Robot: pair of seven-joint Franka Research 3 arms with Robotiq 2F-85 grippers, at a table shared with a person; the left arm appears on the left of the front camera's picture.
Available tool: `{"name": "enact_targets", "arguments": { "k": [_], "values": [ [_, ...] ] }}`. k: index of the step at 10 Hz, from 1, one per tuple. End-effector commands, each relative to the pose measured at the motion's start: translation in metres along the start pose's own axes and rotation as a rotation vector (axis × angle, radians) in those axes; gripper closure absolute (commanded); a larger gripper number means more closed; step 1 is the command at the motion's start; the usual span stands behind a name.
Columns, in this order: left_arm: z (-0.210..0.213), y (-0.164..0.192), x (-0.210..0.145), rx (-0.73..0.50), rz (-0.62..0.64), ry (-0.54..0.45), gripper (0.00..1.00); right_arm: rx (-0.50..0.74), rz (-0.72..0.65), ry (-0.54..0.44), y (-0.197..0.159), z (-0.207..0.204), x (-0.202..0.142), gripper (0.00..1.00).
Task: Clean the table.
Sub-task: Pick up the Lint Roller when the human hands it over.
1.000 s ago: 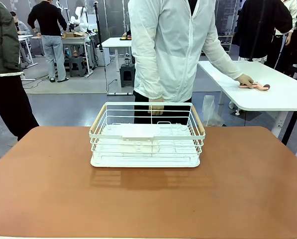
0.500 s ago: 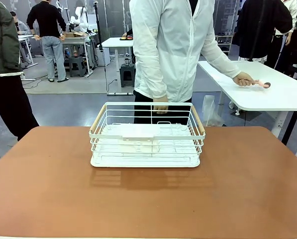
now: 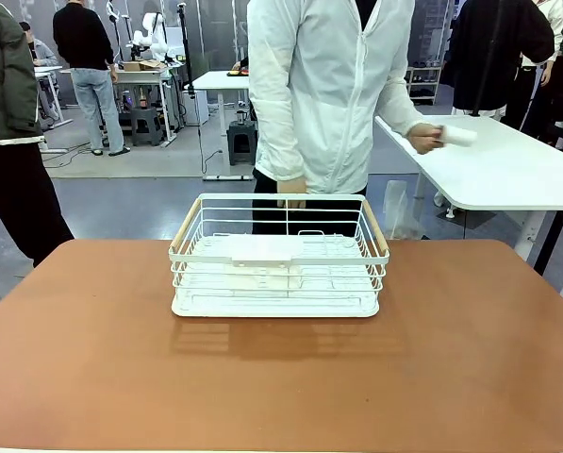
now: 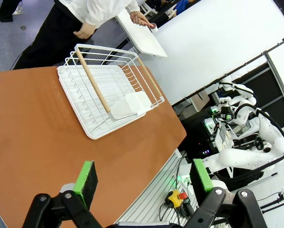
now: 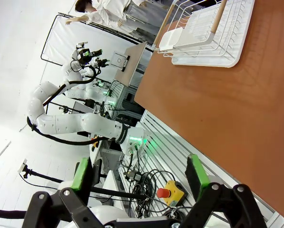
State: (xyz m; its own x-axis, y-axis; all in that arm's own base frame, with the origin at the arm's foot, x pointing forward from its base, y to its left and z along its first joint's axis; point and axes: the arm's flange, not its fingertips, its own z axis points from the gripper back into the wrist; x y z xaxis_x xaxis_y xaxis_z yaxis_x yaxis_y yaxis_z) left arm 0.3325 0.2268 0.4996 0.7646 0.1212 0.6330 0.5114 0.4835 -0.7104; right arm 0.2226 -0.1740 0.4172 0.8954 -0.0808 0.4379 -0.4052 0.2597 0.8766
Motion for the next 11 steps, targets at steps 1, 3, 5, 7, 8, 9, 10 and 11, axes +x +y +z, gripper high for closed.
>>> {"name": "enact_targets", "arguments": {
  "k": [1,3,5,7,8,9,10,11],
  "values": [
    [0.0022,-0.0005,-0.0003,-0.005,-0.003,-0.008,0.0,0.001,0.008,-0.003,0.0023,0.0008,-0.0001,0.0],
    [0.0022,-0.0005,-0.0003,-0.005,-0.003,-0.008,0.0,0.001,0.008,-0.003,0.0023,0.0008,-0.0001,0.0],
    [0.0022,-0.0005,-0.0003,-0.005,-0.003,-0.008,0.0,0.001,0.008,-0.003,0.0023,0.0008,-0.0001,0.0],
    [0.0022,-0.0005,-0.0003,-0.005,-0.003,-0.008,0.0,0.001,0.008,-0.003,0.0023,0.0008,-0.0001,0.0],
    [0.0022,-0.0005,-0.0003,-0.005,-0.003,-0.008,0.0,0.001,0.008,-0.003,0.0023,0.0008,-0.0001,0.0],
    [0.0022,-0.0005,-0.0003,-0.005,-0.003,-0.008,0.0,0.001,0.008,-0.003,0.0023,0.0008,-0.0001,0.0],
    [0.0022,-0.0005,-0.0003,-0.005,-0.003,-0.008,0.0,0.001,0.008,-0.003,0.0023,0.0008,-0.0001,0.0],
    [0.0022,-0.0005,-0.0003,-0.005,-0.003,-0.008,0.0,0.001,0.008,-0.003,0.0023,0.0008,-0.0001,0.0]
  ]
}}
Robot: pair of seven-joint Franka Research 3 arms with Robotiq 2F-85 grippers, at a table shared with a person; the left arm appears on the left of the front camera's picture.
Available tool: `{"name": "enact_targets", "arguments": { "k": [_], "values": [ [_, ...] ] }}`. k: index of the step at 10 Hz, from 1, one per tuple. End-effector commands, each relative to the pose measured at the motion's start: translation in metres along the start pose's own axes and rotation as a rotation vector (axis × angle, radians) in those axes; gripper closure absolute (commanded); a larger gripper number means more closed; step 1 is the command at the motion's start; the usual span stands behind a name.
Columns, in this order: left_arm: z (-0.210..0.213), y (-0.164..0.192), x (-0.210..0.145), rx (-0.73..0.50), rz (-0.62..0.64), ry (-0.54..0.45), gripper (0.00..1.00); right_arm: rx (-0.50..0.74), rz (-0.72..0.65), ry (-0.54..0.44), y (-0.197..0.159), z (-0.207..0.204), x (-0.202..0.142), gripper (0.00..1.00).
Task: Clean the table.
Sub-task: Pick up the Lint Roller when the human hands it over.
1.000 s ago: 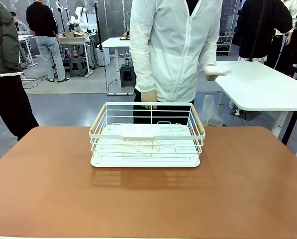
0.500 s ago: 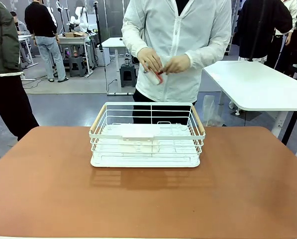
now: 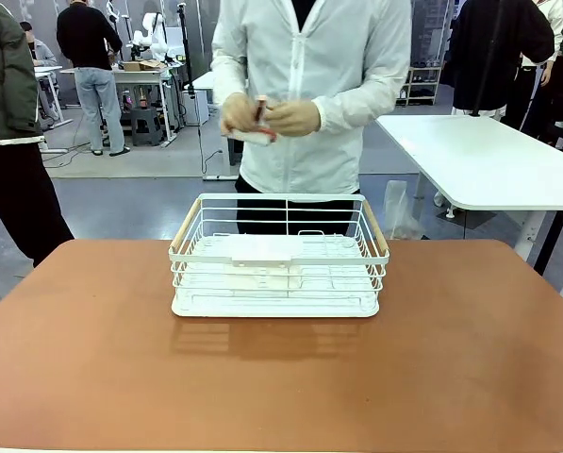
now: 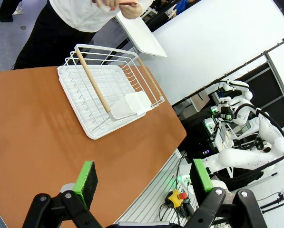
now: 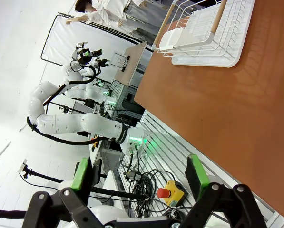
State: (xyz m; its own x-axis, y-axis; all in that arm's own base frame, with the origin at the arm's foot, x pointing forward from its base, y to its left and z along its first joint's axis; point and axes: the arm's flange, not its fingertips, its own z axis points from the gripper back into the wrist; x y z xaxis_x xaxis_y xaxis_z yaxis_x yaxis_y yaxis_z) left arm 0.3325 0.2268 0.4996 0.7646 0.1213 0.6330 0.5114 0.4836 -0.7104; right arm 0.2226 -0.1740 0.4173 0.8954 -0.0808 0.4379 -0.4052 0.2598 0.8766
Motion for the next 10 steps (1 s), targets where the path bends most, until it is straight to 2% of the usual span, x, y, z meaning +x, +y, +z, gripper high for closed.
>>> {"name": "enact_targets", "arguments": {
  "k": [1,10],
  "values": [
    [0.0022,-0.0005,-0.0003,-0.005,-0.003,-0.008,0.0,0.001,0.008,-0.003,0.0023,0.0009,-0.0001,0.0],
    [0.0022,-0.0005,-0.0003,-0.005,-0.003,-0.008,0.0,0.001,0.008,-0.003,0.0023,0.0009,-0.0001,0.0]
  ]
}}
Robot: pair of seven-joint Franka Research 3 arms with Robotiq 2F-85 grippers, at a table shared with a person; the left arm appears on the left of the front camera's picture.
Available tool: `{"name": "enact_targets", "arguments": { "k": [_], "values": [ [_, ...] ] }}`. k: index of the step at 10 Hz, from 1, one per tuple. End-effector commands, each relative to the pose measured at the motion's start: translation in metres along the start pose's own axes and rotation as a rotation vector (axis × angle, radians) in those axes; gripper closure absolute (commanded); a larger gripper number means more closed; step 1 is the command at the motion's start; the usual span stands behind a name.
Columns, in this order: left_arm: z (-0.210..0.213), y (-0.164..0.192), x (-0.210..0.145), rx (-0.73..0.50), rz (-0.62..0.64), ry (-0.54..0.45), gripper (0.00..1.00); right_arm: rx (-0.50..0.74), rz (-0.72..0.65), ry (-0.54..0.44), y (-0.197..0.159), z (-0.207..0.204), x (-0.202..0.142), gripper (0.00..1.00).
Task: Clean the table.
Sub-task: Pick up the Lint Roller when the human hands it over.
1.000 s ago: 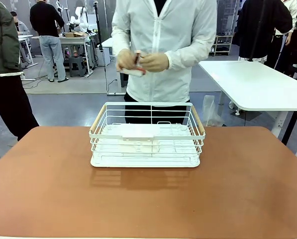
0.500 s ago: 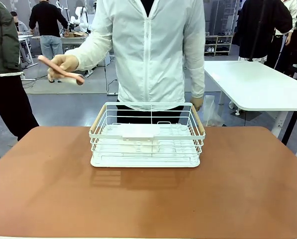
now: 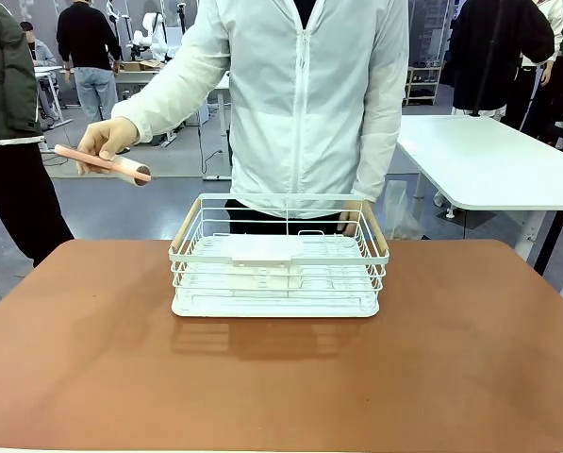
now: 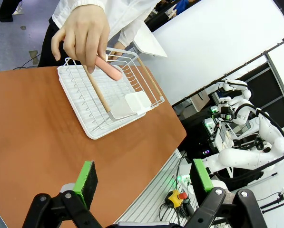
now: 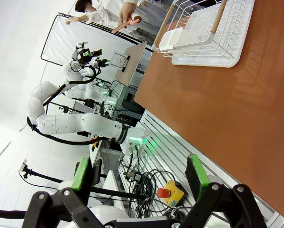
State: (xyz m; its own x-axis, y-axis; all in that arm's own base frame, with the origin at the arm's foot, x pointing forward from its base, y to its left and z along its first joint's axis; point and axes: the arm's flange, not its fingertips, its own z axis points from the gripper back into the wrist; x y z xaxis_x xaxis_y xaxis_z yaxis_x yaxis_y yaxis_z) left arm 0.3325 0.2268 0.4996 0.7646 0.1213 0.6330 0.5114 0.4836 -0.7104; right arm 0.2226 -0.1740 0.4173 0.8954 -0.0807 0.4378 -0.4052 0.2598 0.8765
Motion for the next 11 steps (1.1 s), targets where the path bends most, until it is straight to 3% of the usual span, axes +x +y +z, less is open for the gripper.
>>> {"name": "enact_targets", "arguments": {
  "k": [1,4,9,11],
  "values": [
    [0.002,-0.001,0.0,-0.005,-0.003,-0.008,0.0,0.001,0.008,-0.003,0.002,0.001,0.0,0.0],
    [0.0,0.0,0.0,0.0,0.0,0.0,0.0,0.001,0.008,-0.003,0.002,0.001,0.0,0.0],
    [-0.021,-0.043,0.013,0.245,0.118,0.078,0.0,0.001,0.008,-0.003,0.002,0.001,0.0,0.0],
    [-0.037,-0.056,0.01,0.328,0.149,0.05,0.0,0.001,0.008,-0.003,0.002,0.001,0.0,0.0]
  ]
}}
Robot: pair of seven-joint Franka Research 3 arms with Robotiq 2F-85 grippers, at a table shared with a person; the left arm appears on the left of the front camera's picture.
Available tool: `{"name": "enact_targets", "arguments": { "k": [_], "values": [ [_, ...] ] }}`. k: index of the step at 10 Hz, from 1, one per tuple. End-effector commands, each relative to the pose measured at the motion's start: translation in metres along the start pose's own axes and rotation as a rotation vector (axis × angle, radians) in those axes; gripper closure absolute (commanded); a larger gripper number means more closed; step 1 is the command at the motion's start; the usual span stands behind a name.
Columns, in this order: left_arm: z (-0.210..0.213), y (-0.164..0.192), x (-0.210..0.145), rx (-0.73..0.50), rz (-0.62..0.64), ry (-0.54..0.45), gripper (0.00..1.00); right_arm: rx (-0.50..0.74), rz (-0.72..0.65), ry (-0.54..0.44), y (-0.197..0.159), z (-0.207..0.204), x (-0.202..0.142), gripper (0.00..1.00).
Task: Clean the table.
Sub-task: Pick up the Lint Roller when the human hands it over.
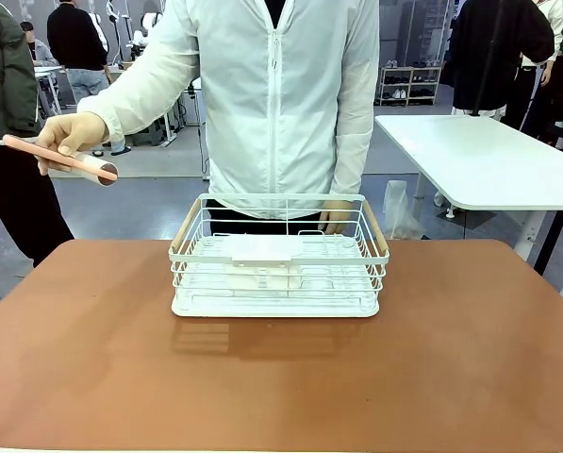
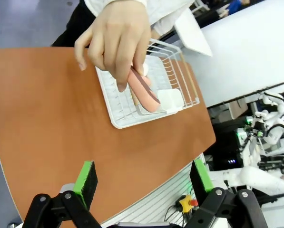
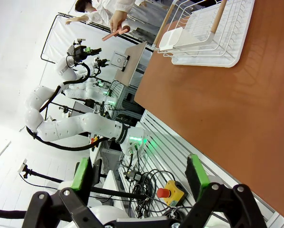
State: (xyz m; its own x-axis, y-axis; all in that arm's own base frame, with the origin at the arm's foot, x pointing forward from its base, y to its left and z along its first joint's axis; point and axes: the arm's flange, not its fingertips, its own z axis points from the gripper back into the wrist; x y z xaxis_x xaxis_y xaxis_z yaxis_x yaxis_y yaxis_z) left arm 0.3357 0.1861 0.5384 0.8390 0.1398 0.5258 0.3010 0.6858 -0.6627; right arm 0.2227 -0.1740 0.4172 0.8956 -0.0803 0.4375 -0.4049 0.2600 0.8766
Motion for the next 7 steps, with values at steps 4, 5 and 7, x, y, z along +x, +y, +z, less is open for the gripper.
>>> {"name": "enact_targets", "arguments": {
  "k": [4,5,7],
  "values": [
    [-0.035,-0.04,-0.015,0.151,0.022,-0.129,0.0,0.001,0.009,-0.004,0.002,0.001,0.0,0.0],
    [-0.041,-0.046,-0.015,0.182,0.049,-0.125,0.0,0.001,0.009,-0.004,0.002,0.001,0.0,0.0],
    [-0.05,-0.055,-0.012,0.233,0.146,-0.124,0.0,0.001,0.009,-0.004,0.002,0.001,0.0,0.0]
  ]
}}
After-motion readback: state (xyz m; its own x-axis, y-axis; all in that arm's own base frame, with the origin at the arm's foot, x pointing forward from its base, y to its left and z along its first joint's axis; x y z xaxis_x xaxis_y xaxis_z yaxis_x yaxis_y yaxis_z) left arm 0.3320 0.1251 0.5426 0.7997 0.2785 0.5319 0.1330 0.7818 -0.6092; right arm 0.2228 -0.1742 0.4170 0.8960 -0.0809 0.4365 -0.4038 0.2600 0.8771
